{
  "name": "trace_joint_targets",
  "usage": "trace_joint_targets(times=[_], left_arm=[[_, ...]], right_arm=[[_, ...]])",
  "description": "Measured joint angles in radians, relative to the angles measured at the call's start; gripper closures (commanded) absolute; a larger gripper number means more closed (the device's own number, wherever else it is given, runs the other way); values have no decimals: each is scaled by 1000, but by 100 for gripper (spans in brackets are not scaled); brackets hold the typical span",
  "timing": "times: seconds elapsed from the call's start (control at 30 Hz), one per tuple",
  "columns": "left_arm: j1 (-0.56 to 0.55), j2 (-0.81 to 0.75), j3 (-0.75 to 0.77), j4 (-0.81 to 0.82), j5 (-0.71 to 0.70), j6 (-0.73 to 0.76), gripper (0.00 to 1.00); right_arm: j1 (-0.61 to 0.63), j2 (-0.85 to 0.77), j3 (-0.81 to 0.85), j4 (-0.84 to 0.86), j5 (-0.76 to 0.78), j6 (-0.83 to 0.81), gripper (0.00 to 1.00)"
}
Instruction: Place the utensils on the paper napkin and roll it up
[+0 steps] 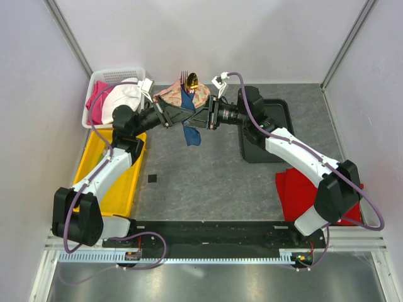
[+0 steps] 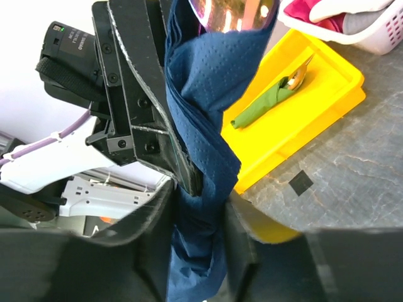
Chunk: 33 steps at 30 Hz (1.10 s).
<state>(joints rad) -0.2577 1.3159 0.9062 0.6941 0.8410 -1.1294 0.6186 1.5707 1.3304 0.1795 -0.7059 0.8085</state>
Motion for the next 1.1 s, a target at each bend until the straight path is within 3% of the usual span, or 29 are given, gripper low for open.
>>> trace_joint_targets(times=[0.07,0.17,0.23,0.43,0.6,0.77,0.87,0.97,1.0,1.1], left_arm=[[-2,0,-4,4,2,0,98],[-2,1,-4,5,6,0,98],[-2,2,-4,13,10,0,98],[-2,2,17,-2,26,16,88],[-2,-12,37,-84,26,87,65],[4,-41,44,-152,24,143,57],[15,-53,44,-175,23,158,45],[28,-61,44,-188,22,159,31],[36,-63,44,-190,22,158,19],[71,-79,34,-189,20,143,0]], right_arm=[[0,0,0,0,-8,7,67],[-1,1,0,3,-17,18,83],[-2,2,0,7,-21,27,100],[-6,2,-5,30,-36,49,100],[-8,0,-29,69,-39,56,100],[-8,-3,-46,79,-53,60,100],[-10,-8,-47,90,-65,61,100],[-15,-18,-48,108,-77,66,100],[-18,-20,-48,121,-82,72,100],[-29,-27,-61,171,-94,97,100]])
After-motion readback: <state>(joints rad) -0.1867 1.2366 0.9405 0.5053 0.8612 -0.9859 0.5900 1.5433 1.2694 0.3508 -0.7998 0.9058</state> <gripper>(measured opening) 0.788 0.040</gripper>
